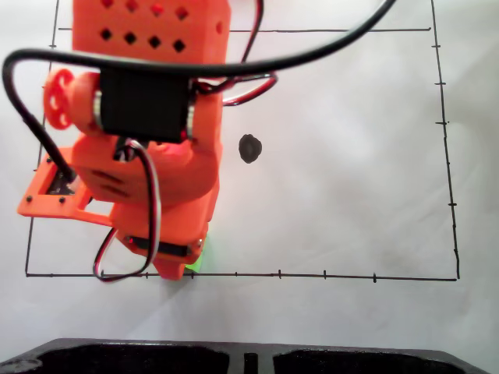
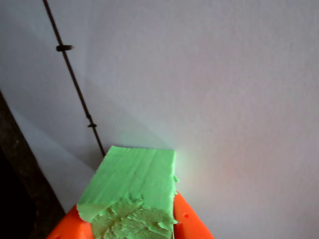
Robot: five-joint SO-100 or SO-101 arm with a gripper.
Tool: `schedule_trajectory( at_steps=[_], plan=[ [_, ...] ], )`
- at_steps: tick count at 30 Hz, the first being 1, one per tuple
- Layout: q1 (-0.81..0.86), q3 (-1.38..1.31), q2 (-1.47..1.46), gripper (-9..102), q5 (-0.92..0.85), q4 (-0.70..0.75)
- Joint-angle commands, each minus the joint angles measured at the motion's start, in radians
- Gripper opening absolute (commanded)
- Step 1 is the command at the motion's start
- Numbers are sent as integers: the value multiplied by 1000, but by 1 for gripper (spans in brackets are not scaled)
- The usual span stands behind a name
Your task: Grasp the colored block, Place it on the black dot, and then return the arm to the default position.
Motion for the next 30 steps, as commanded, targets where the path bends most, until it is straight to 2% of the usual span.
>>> schedule_trajectory(
  at_steps=[1, 16, 30],
  plan=[
    [3, -32, 29, 11, 5, 2],
    [-118, 52, 310, 11, 43, 218],
    [-202, 336, 457, 14, 44, 210]
  ],
)
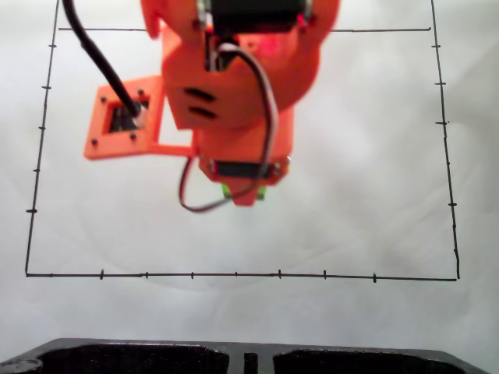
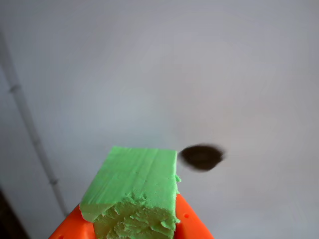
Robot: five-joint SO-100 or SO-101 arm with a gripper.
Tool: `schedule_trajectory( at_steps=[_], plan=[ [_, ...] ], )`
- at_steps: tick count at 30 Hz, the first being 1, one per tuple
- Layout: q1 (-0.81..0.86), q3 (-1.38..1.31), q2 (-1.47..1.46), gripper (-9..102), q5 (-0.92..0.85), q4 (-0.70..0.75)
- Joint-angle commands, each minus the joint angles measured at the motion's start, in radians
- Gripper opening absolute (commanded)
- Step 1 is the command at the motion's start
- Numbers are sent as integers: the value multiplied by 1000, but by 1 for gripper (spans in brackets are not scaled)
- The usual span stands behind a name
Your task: Grasp the colored block, Place it on the black dot, and then return the arm to the default position.
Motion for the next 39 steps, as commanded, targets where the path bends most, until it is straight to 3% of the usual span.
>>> schedule_trajectory(
  at_steps=[1, 18, 30, 39],
  plan=[
    [-18, 32, 75, 14, -3, -9],
    [-9, 202, 133, 17, -46, -86],
    [-2, 245, 158, 33, -43, -69],
    [-20, 255, 324, 40, -77, 51]
  ],
)
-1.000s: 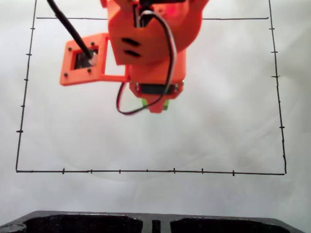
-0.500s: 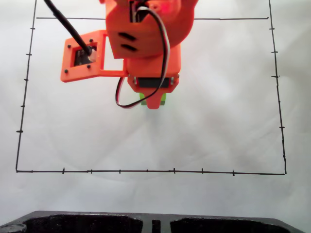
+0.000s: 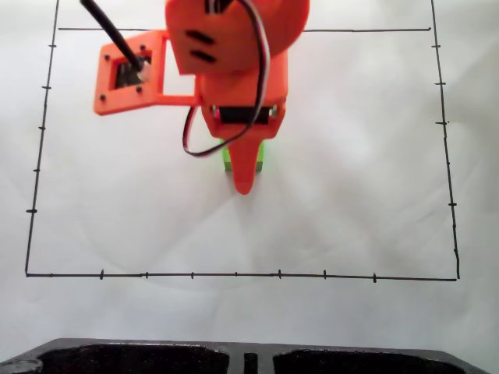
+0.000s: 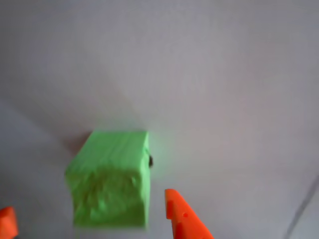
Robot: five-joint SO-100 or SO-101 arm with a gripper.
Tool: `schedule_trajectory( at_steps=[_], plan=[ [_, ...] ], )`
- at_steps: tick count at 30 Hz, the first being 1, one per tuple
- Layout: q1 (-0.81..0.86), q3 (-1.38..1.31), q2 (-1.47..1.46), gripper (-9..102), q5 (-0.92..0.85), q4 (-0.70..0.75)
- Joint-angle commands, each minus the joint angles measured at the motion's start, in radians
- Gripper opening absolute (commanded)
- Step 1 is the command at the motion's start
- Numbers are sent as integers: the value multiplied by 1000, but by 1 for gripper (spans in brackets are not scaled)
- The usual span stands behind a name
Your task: Grasp the colored block, Place it on the black dot, and then return the arm to the default position.
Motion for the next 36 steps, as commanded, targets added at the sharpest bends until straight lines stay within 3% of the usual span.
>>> schedule_trajectory(
  at_steps=[1, 14, 21, 32, 36],
  plan=[
    [-14, 0, 112, 40, -17, 44],
    [57, 41, 583, 39, -270, 291],
    [187, 232, 882, 25, -397, 261],
    [239, 440, 1126, 1, -388, 163],
    [253, 514, 1193, 0, -380, 135]
  ],
)
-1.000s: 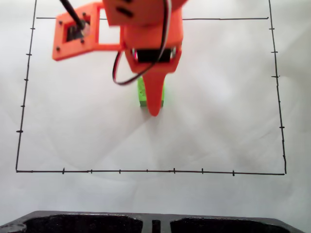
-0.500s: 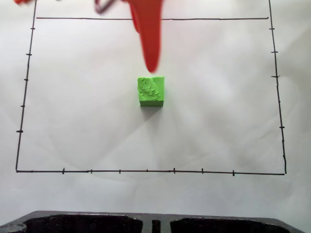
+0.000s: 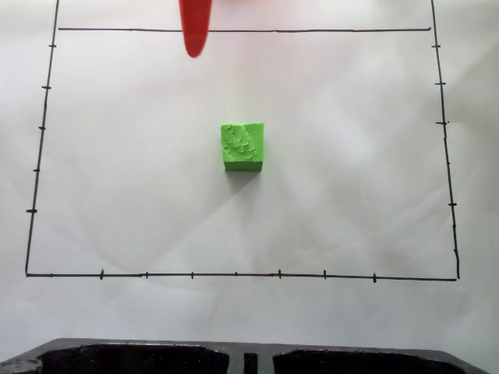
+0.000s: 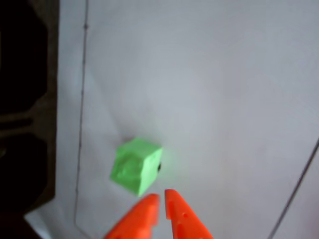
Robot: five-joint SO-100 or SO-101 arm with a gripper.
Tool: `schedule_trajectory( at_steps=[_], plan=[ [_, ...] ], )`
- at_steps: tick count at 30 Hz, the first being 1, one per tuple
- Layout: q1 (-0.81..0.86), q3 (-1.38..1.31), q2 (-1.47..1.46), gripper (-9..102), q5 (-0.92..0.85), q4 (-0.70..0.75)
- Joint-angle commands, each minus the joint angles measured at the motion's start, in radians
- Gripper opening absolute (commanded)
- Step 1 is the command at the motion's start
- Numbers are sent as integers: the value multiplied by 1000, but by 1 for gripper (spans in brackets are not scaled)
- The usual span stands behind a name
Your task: Grasp the colored block, Place it on the black dot, and then return the arm to the default position.
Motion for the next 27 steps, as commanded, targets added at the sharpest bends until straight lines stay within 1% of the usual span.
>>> schedule_trajectory(
  at_steps=[1, 8, 12, 17, 20, 27],
  plan=[
    [9, 34, 57, 0, 14, -25],
    [-5, 156, 141, 0, 37, -133],
    [5, 252, 186, 0, 21, -236],
    [-8, 321, 186, 0, 28, -313],
    [-2, 336, 186, 0, 34, -331],
    [-2, 339, 187, 0, 72, -282]
  ],
)
